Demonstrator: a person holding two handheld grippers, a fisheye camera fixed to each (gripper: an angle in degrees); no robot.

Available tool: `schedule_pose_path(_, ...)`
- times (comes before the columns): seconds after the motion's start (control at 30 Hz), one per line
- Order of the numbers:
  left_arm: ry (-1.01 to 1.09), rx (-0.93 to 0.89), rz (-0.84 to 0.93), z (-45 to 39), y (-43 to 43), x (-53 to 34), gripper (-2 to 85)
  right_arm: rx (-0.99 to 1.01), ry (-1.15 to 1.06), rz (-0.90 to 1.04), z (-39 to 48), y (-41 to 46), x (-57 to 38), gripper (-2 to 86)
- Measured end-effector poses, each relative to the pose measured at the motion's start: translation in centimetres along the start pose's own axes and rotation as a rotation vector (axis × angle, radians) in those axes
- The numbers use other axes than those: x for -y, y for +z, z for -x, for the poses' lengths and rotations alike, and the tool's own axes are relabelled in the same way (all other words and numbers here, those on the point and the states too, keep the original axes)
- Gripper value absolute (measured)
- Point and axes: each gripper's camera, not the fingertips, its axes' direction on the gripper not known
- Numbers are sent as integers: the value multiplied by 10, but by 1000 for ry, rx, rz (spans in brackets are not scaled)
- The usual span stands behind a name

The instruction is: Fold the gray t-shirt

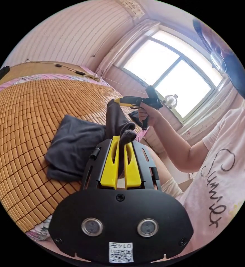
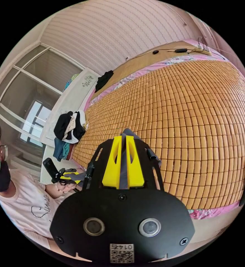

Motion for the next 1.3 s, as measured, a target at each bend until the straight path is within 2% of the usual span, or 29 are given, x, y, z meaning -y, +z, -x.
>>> schedule_pose_path(0.13, -120, 206, -26, 49, -5, -8, 10, -13, 6, 44, 24, 70, 41, 27)
schedule_pose_path(0.17, -211, 266, 4, 68, -5, -12, 19, -47, 6, 57, 30, 85, 48, 30)
schedule_pose_path(0.3, -327, 353, 31, 99, -20, -21, 39, -166, -62, 88, 49, 99, 50, 45)
schedule_pose_path(0.43, -330, 379, 12, 103, -32, -17, 41, -326, -154, 171, 58, 103, 37, 56)
schedule_pose_path(0.57, -190, 404, 29, 98, -24, 12, 43, -506, -185, 273, 47, 108, 15, 77)
schedule_pose_path(0.7, -19, 375, 10, 105, 6, 75, 64, -524, -153, 238, 36, 100, 3, 80)
schedule_pose_path(0.83, 6, 324, 89, 130, 56, 129, 130, -477, -109, 217, 28, 99, 1, 56)
schedule_pose_path(0.97, -47, 197, 345, 163, 114, 155, 94, -449, -114, 180, 22, 92, -4, 9)
schedule_pose_path(1.0, -39, 127, 344, 165, 113, 158, 56, -430, -112, 167, 20, 87, -5, 4)
schedule_pose_path(1.07, -27, 105, 327, 162, 106, 160, 48, -409, -109, 144, 18, 78, -9, 1)
schedule_pose_path(1.23, 206, -13, 247, 111, 77, 166, 45, -376, -114, 79, 17, 52, -24, 2)
schedule_pose_path(1.3, 266, 3, 218, 97, 80, 173, 45, -368, -99, 58, 13, 46, -30, 4)
